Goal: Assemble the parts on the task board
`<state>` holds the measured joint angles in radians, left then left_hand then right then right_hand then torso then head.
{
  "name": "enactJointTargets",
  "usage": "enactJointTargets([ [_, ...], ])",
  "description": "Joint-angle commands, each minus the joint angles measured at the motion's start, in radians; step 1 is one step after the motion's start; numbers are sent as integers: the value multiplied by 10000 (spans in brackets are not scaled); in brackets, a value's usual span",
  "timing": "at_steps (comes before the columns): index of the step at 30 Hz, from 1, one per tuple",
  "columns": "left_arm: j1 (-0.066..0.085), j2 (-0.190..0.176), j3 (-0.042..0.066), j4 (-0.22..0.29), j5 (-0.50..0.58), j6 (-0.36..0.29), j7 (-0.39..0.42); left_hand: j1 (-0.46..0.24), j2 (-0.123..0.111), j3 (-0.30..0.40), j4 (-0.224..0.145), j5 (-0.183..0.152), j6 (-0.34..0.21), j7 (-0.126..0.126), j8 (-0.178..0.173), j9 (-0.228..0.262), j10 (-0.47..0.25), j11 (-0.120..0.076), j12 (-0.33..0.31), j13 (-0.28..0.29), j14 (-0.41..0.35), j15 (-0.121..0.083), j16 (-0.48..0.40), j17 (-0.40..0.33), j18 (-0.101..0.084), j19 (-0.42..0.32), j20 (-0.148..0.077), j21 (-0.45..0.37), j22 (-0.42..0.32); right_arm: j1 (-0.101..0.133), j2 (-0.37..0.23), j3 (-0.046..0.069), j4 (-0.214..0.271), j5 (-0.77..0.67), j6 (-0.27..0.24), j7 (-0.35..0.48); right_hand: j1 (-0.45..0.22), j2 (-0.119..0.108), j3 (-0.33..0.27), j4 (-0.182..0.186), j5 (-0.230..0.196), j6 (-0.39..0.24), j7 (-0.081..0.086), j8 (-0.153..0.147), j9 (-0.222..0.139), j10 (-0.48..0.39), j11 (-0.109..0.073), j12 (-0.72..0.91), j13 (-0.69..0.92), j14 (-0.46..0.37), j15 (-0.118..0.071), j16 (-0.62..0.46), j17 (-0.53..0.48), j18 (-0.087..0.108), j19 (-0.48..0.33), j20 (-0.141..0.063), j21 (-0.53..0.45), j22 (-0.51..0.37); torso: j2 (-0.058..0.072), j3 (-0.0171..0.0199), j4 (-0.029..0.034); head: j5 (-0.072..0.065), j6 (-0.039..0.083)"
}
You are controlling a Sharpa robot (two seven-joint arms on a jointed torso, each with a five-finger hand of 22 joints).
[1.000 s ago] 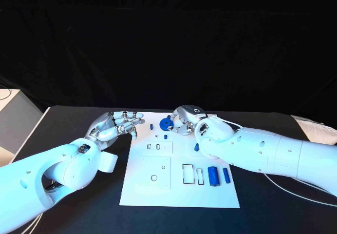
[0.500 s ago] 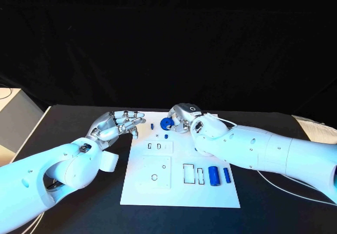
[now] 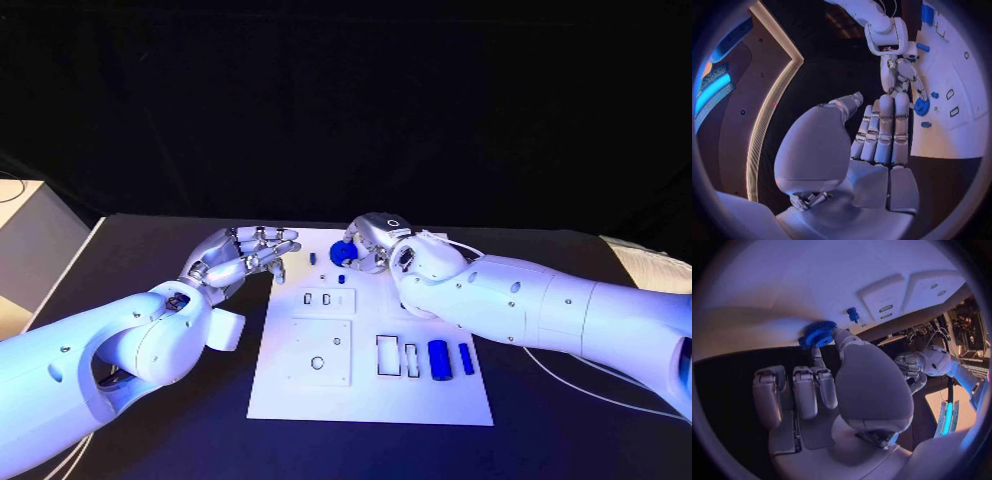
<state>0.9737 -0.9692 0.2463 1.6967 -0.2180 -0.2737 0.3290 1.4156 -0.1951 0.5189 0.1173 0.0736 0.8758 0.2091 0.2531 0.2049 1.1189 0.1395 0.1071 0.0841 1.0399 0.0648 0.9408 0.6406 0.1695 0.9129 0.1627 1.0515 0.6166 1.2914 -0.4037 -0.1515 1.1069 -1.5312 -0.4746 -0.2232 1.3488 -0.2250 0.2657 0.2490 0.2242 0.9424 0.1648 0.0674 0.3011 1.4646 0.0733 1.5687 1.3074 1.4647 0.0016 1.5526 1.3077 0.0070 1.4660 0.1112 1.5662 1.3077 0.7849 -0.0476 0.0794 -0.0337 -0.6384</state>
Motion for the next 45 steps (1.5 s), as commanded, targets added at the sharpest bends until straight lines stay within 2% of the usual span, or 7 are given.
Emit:
enactJointTargets([
  [1, -1, 15, 8, 15, -41, 120, 49, -26, 18, 64, 17, -19, -68, -13, 16, 11, -43, -8, -21, 17, -85, 2, 57, -5, 154, -94, -10, 39, 11, -10, -6, -3, -14, 140, 714, 49, -92, 104, -45, 64, -40, 67, -32, 47, 0, 1062, 59, 21, 2634, 975, 39, 64, 2248, -70, 1047, 13, 46, 2631, 2, 10, -1, 5, -10],
  [9, -1, 15, 8, 12, -41, 117, 45, -27, 17, 83, 2, -19, -71, -10, 17, 19, -46, -6, -18, 20, -89, 3, 60, -8, 154, -107, -9, 58, 19, -12, -51, -5, 7, 224, 1136, -84, -179, 154, -147, 212, -69, 126, -42, 72, -1, 1062, 52, 21, 2634, 977, 35, 67, 2259, -70, 1047, 8, 46, 2631, 6, 18, -2, 18, -19],
  [16, -3, 18, 8, 5, -41, 118, 45, -27, 17, 83, 2, -19, -71, -10, 17, 19, -46, -6, -18, 20, -89, 3, 60, -8, 154, -107, -9, 58, 19, -17, -134, -7, 44, 90, 1008, -252, -149, 276, -133, 286, -46, 214, -47, 108, 6, 1062, 45, 21, 2634, 982, 30, 74, 2280, -70, 1047, 3, 46, 2631, 0, 35, -30, 40, -1],
  [25, -13, 10, 8, -12, -42, 113, 44, -27, 17, 83, 2, -19, -71, -10, 17, 19, -46, -6, -18, 20, -89, 3, 60, -8, 154, -107, -9, 58, 19, -24, -370, -8, 354, 32, 800, -260, -135, 279, -131, 284, -43, 236, -46, 118, 9, 1062, 45, 21, 2634, 983, 30, 75, 2285, -70, 1047, 3, 46, 2631, 4, 25, 4, 28, -21],
  [37, -31, 10, 8, -46, -42, 109, 55, -27, 12, 97, -11, -20, -79, -5, 15, 24, -55, -2, -19, 21, -91, 4, 63, -10, 154, -116, -8, 73, 24, -30, -818, -5, 828, -5, -299, -148, -130, 276, -136, 291, -26, 260, -45, 129, 12, 1062, 45, 21, 2634, 983, 31, 76, 2286, -70, 1047, 2, 46, 2631, -9, 24, -13, 16, 19],
  [41, -33, 15, 8, -103, -42, 107, 73, -34, 2, 97, -13, -21, -86, -3, 12, 24, -63, 1, -22, 20, -105, 8, 55, -14, 152, -124, -6, 73, 24, -15, -1116, 33, 1104, 352, -841, 244, -122, 261, -146, 296, 14, 266, -38, 129, 10, 1062, 48, 21, 2634, 977, 32, 67, 2259, -70, 1047, 2, 46, 2631, -18, 41, -28, -7, 55],
  [45, -38, 26, 8, -187, -38, 116, 101, -65, -15, 143, -36, -21, -112, 12, 6, 41, -93, 22, -24, 24, -348, 39, -120, -94, 146, -288, 23, -3, -18, 57, -1527, 114, 1571, 703, -887, 613, -83, 255, -144, 293, 67, 240, -21, 108, -2, 1062, 58, 21, 2634, 967, 41, 53, 2213, -70, 1047, 5, 46, 2631, -38, 62, -49, -8, 103],
])
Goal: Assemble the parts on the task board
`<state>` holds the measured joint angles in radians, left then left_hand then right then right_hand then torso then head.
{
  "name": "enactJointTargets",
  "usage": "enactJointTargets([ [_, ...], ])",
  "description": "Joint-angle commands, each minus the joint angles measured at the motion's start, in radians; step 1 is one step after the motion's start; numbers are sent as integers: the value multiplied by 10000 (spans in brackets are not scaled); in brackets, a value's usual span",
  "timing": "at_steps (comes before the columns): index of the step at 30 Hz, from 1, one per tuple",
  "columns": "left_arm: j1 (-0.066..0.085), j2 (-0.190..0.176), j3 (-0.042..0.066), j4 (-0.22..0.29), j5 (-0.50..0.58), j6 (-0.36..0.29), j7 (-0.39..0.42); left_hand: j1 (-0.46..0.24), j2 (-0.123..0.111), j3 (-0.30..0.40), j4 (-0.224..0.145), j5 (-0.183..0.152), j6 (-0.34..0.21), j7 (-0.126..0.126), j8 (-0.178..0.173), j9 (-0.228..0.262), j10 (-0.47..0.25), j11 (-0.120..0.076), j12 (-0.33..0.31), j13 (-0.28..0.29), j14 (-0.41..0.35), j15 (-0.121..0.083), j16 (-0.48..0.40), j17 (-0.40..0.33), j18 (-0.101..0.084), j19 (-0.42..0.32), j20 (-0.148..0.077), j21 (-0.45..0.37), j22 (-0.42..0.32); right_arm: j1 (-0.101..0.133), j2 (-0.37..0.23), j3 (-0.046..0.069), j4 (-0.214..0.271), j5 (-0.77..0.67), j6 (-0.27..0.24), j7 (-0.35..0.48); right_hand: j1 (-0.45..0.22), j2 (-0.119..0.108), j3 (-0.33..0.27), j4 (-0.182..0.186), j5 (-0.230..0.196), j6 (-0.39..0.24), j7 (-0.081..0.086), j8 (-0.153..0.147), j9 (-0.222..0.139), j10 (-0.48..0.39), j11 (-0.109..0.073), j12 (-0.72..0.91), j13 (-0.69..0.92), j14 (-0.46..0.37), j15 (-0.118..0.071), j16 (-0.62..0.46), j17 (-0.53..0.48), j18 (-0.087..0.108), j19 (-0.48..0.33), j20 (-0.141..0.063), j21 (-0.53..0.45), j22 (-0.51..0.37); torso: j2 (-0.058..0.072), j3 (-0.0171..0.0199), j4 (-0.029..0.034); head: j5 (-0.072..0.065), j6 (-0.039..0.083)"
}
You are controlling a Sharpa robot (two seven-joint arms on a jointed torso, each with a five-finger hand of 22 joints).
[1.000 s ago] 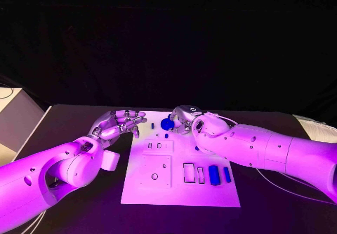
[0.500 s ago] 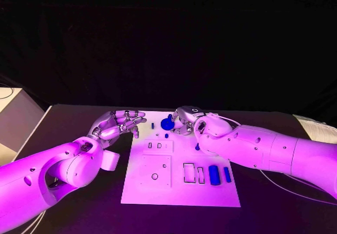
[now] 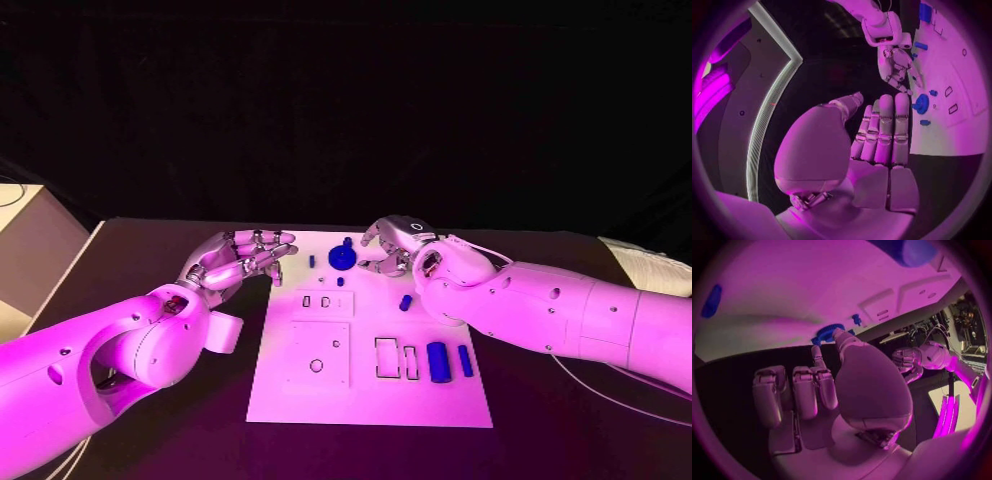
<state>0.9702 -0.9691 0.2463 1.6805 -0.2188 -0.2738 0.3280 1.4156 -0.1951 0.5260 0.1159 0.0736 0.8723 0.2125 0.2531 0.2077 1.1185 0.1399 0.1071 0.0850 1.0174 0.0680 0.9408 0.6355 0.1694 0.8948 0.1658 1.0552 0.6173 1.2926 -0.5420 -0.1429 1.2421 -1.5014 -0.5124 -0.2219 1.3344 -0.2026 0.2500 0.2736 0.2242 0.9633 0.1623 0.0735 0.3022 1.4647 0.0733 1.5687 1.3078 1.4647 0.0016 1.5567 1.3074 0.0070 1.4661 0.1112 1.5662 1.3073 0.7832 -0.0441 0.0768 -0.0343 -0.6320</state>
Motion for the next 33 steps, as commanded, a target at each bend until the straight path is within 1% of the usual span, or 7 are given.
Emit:
enactJointTargets([
  [1, -5, 30, 8, -56, -28, 117, 121, -78, -24, 94, -39, -22, -86, -14, 5, 25, -114, 29, -30, 14, -241, 25, -235, -107, 148, -205, 10, -111, -66, 80, -278, 48, 361, 458, -476, 669, 75, 37, 18, 47, 72, 20, 8, 40, -18, 1061, 63, 21, 2630, 965, 43, 10, 2208, -70, 1047, 7, 46, 2635, -22, 28, -26, -9, 50],
  [6, -12, 52, 8, -177, -6, 122, 145, -85, -21, 108, -49, -23, -87, -12, 8, 32, -123, 34, -30, 15, -288, 32, -290, -140, 148, -251, 20, -149, -90, 282, -983, 103, 864, 805, -90, 953, 139, 40, 34, 29, 30, 8, 15, 28, -26, 1061, 73, 21, 2630, 966, 47, 12, 2217, -70, 1047, 11, 46, 2635, -84, 85, -103, -22, 50],
  [12, -66, 121, 7, -238, -5, 245, 144, -86, -21, 112, -54, -23, -85, -12, 10, 36, -121, 34, -27, 16, -300, 33, -307, -151, 149, -268, 23, -163, -99, 393, -1910, 143, 1109, 1664, 854, 1708, 636, 91, 280, -202, 91, 80, 7, 39, -43, 1061, 68, 21, 2630, 956, 26, -2, 2177, -70, 1047, 1, 46, 2635, -128, 148, -155, -130, 87],
  [20, -227, 211, 7, -286, -116, 442, 114, -147, -75, 72, -61, -31, -88, -28, 14, 48, -100, 22, -7, 25, -171, 21, -252, -153, 157, -253, 27, -159, -111, 424, -2684, 156, 798, 2273, 1571, 2608, 900, -78, 391, -390, 185, 19, 17, -10, -86, 1061, 82, 21, 2630, 949, -9, -11, 2159, -70, 1047, -24, 46, 2635, -167, 244, -272, -171, 119],
  [26, -284, 245, 8, -351, -141, 458, 95, -118, -51, 104, -98, -13, -83, -40, 21, 60, -94, 7, 1, 28, -75, 0, -203, -149, 163, -211, 17, -126, -107, 416, -2918, 157, 468, 2310, 1691, 2776, 925, -122, 387, -414, 184, 2, 20, -19, -94, 1061, 84, 21, 2630, 951, -13, -9, 2167, -70, 1047, -29, 46, 2635, -162, 309, -288, -222, 64],
  [28, -297, 253, 8, -365, -144, 461, 98, -110, -48, 111, -106, -10, -82, -41, 22, 61, -94, 6, 1, 28, -66, -3, -197, -148, 163, -205, 15, -120, -106, 411, -2952, 157, 359, 2305, 1694, 2792, 955, -148, 392, -436, 189, -43, 22, -42, -109, 1061, 85, 21, 2630, 952, -15, -8, 2171, -70, 1047, -34, 46, 2635, -163, 321, -296, -220, 56],
  [33, -327, 254, 8, -381, -149, 477, 113, -100, -43, 121, -118, -8, -83, -42, 22, 64, -95, 4, 2, 28, -51, -6, -189, -148, 164, -196, 12, -111, -104, 358, -3045, 156, 184, 2291, 1775, 2858, 961, -180, 381, -446, 184, -75, 23, -56, -119, 1061, 84, 21, 2630, 957, -14, -2, 2192, -70, 1047, -36, 46, 2635, -165, 276, -273, -268, 11],
])
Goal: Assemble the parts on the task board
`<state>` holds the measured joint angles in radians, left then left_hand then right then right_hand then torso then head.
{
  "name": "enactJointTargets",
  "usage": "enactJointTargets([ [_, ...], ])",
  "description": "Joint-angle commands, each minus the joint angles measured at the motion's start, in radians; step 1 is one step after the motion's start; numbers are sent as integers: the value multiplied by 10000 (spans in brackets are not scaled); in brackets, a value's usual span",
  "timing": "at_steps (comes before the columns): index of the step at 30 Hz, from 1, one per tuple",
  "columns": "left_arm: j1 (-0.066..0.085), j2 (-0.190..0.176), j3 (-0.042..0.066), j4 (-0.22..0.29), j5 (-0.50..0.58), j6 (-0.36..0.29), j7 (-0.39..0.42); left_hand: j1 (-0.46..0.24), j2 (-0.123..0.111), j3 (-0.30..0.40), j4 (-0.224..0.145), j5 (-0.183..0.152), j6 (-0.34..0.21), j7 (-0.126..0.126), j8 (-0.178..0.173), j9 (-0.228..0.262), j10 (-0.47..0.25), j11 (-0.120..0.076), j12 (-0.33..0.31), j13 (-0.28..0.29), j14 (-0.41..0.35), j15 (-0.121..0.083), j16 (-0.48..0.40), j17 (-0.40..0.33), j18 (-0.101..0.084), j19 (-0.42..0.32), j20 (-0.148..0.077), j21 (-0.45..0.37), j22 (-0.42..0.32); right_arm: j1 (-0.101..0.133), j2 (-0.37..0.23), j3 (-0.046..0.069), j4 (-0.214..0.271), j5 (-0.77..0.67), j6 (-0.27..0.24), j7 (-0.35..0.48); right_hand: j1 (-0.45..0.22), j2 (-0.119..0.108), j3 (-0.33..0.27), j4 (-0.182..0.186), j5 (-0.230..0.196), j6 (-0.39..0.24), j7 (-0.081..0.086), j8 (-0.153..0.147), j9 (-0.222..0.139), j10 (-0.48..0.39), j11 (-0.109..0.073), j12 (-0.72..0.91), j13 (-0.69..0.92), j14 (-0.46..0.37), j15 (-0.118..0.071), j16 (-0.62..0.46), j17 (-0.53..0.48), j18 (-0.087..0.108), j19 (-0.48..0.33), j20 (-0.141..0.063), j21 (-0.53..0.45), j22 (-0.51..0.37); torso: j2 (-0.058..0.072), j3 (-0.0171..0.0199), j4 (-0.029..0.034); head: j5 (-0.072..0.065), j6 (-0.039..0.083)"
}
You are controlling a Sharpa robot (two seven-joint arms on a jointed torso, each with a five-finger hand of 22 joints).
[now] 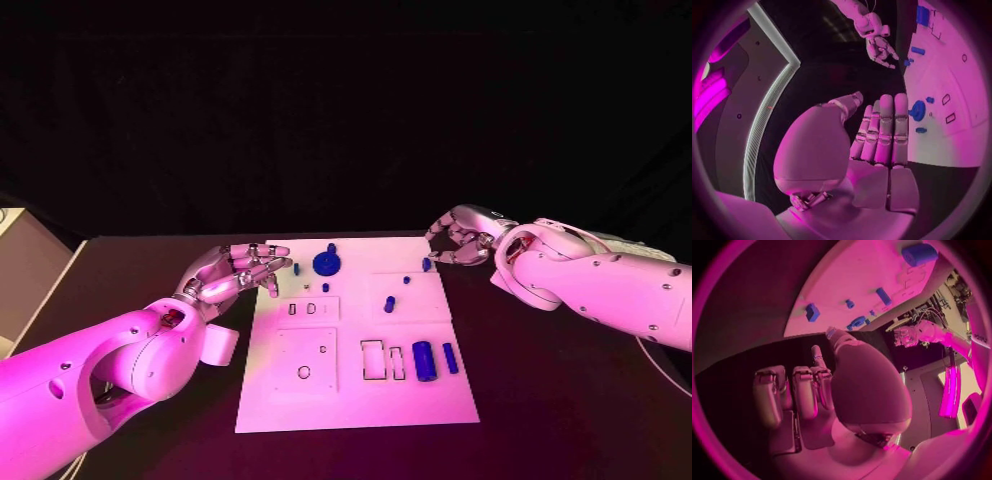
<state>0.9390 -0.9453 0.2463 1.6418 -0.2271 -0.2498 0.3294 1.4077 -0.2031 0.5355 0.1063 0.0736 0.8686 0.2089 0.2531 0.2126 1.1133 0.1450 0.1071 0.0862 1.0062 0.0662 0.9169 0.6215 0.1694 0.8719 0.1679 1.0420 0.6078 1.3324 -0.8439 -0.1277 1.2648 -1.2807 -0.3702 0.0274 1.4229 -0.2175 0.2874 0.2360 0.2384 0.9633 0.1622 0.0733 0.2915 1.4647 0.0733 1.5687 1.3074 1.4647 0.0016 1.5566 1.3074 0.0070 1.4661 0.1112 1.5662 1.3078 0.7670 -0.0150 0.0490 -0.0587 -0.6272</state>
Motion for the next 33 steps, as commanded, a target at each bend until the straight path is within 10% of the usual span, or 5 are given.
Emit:
enactJointTargets([
  [1, -20, 11, 8, 2, -65, 233, 103, -20, 37, 26, -22, -8, -45, -6, 22, 14, -44, -47, 2, 17, 61, 12, 50, -8, 164, 34, -9, 22, -8, -75, -37, 4, -56, 83, 357, 375, 69, -51, -5, -69, 40, -88, 25, -58, -17, 1061, 84, 21, 2634, 956, -12, -2, 2190, -70, 1047, -36, 46, 2630, -8, -17, -3, -9, -37],
  [5, -32, -6, 8, -17, -66, 212, 123, -19, 38, 28, -24, -8, -46, -5, 22, 15, -44, -47, 2, 17, 65, 11, 53, -8, 164, 37, -10, 24, -8, -179, 6, 3, -161, 73, 285, 302, 65, -62, -13, -68, 39, -97, 25, -61, -20, 1061, 84, 21, 2634, 957, -10, -1, 2192, -70, 1047, -36, 46, 2630, 8, 11, -26, 14, 73],
  [13, -38, 4, 9, -35, -67, 209, 158, -16, 39, 31, -28, -8, -47, -4, 22, 15, -47, -46, 1, 16, 71, 10, 57, -7, 164, 40, -11, 28, -7, -338, 192, 3, -404, 63, 297, 60, 27, -106, -59, -50, 30, -133, 26, -70, -33, 1061, 86, 21, 2634, 957, -3, -1, 2192, -70, 1047, -33, 46, 2630, -4, -50, 36, -49, -22],
  [33, -40, -5, 9, -65, -67, 177, 141, -15, 38, 36, -34, -8, -51, -1, 20, 16, -54, -44, -2, 15, 77, 11, 60, -7, 163, 45, -12, 34, -5, -559, 516, 3, -670, 60, 386, -157, 6, -70, -74, -17, 28, -115, 19, -44, -35, 1061, 80, 21, 2634, 961, 3, 4, 2211, -70, 1047, -29, 46, 2630, -5, -51, 24, 14, -172],
])
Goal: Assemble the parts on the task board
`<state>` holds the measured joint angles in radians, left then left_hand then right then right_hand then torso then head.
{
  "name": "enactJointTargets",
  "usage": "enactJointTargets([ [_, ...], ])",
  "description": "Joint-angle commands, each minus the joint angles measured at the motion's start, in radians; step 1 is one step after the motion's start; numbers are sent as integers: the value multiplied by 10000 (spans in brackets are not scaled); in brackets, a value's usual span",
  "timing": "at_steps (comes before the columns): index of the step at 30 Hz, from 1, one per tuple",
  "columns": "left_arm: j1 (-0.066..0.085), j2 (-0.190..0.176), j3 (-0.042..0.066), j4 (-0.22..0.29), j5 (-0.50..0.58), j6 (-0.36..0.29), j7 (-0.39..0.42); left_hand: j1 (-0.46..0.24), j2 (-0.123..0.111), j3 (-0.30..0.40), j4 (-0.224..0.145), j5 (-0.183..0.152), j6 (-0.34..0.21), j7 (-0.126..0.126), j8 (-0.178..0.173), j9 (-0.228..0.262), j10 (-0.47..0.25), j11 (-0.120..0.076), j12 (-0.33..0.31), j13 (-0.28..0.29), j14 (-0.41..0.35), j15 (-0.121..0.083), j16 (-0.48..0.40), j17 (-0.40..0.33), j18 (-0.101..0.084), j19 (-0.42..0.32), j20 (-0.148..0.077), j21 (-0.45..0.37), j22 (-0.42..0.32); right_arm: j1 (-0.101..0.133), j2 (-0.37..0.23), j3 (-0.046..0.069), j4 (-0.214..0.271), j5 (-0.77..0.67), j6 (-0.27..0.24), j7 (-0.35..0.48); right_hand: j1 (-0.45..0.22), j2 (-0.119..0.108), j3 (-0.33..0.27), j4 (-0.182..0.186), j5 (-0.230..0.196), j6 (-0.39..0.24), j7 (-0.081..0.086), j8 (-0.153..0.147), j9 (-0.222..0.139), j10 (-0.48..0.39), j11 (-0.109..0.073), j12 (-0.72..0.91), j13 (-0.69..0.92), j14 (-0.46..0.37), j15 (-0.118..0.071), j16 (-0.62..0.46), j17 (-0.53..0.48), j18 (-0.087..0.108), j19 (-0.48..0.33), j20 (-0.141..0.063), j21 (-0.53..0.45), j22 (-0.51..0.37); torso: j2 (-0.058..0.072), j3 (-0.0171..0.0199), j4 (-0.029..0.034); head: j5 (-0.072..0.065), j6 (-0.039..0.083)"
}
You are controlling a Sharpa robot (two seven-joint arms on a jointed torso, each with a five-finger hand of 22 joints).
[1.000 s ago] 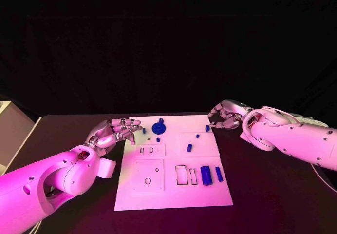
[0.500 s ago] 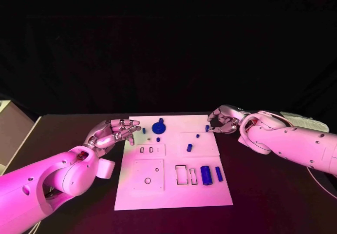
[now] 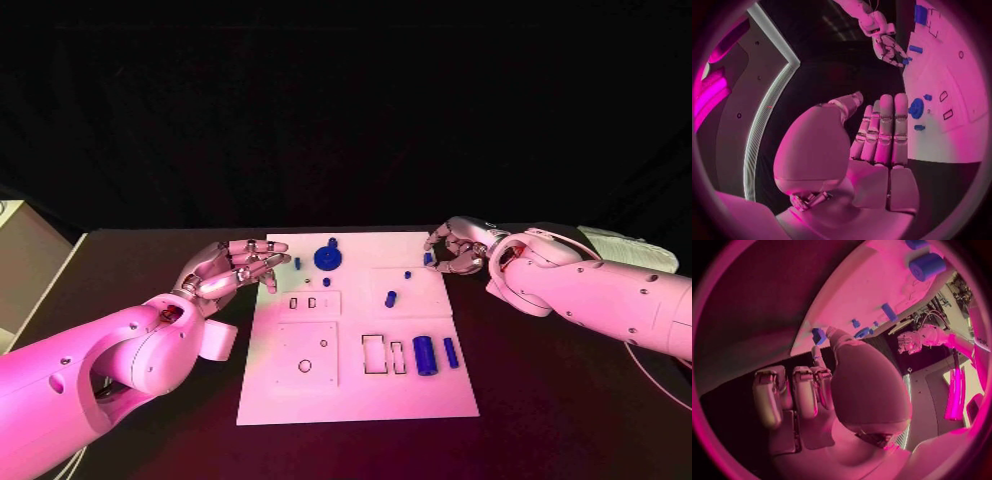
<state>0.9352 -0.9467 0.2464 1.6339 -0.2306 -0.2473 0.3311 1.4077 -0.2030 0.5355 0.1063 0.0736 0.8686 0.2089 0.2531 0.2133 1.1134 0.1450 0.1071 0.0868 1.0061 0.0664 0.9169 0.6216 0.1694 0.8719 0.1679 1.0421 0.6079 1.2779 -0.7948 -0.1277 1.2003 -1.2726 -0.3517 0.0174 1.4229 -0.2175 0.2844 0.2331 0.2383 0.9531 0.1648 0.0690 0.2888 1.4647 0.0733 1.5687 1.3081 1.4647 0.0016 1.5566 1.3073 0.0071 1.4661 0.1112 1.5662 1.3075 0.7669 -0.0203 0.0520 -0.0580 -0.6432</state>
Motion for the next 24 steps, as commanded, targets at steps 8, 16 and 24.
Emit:
enactJointTargets([
  [8, -2, -1, 8, 8, -32, 143, 106, -17, 43, 47, -40, -8, -63, 10, 14, 10, -71, -36, -10, 6, 88, 12, 67, -9, 162, 53, -15, 46, -3, -28, 96, 2, -125, -21, 285, -85, 24, 113, 86, 50, 33, 208, -32, 112, 21, 1061, 62, 21, 2627, 968, -27, 13, 2238, -71, 1047, -46, 46, 2633, -8, -2, 6, -32, -33],
  [16, -3, 4, 8, -4, -32, 139, 91, -20, 44, 50, -42, -9, -72, 18, 10, 9, -80, -31, -14, 4, 92, 14, 70, -9, 161, 57, -15, 51, -2, -40, 140, 1, -176, -17, 381, -67, 16, 299, 331, 65, -141, 595, -106, 306, 72, 1061, -1, 21, 2627, 975, -84, 22, 2266, -71, 1047, -94, 46, 2633, -10, 2, 8, -4, -48],
  [24, -3, -3, 8, -2, -32, 134, 74, -30, 44, 53, -41, -11, -86, 30, 2, 8, -96, -22, -21, 1, 96, 19, 74, -10, 159, 62, -15, 58, -1, -53, 192, 1, -215, -8, 417, -67, -5, 421, 476, 73, -212, 688, -147, 352, 79, 1061, -37, 21, 2627, 979, -121, 27, 2285, -71, 1047, -126, 46, 2633, -5, 7, -9, 15, -62],
])
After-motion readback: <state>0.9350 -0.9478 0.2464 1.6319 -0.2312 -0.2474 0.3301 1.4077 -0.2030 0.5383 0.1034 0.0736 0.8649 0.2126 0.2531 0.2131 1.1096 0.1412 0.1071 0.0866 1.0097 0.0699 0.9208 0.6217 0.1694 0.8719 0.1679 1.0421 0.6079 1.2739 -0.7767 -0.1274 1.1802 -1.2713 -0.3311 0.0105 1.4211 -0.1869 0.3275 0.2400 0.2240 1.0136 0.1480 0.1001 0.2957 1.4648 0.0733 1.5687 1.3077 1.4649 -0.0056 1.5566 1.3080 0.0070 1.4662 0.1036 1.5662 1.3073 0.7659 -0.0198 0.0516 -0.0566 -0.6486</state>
